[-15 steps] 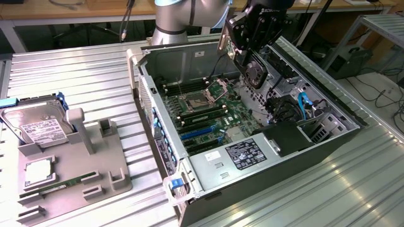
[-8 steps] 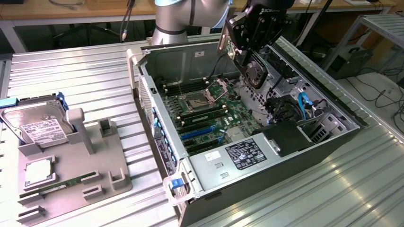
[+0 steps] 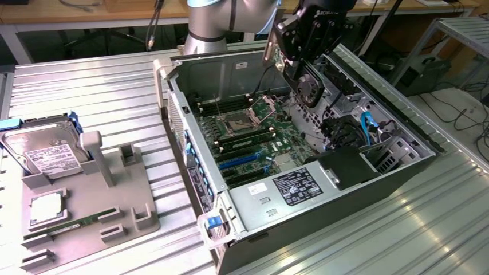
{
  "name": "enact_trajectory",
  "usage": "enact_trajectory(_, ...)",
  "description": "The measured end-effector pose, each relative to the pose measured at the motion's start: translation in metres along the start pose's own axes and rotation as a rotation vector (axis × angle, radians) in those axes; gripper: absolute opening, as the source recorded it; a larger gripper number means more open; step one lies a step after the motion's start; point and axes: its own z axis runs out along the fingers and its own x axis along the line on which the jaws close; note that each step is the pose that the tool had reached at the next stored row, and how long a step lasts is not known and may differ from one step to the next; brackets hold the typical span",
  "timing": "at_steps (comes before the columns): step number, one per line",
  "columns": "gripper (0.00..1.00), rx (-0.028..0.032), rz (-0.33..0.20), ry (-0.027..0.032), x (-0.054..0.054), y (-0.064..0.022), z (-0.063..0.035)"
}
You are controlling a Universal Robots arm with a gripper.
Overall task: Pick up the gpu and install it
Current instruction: 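Insert the gpu into the slot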
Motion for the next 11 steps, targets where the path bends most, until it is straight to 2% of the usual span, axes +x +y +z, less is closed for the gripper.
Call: enact_trajectory(11,0.27,-0.0018,-0.078,0.0023,0.0003,0.0,0.0)
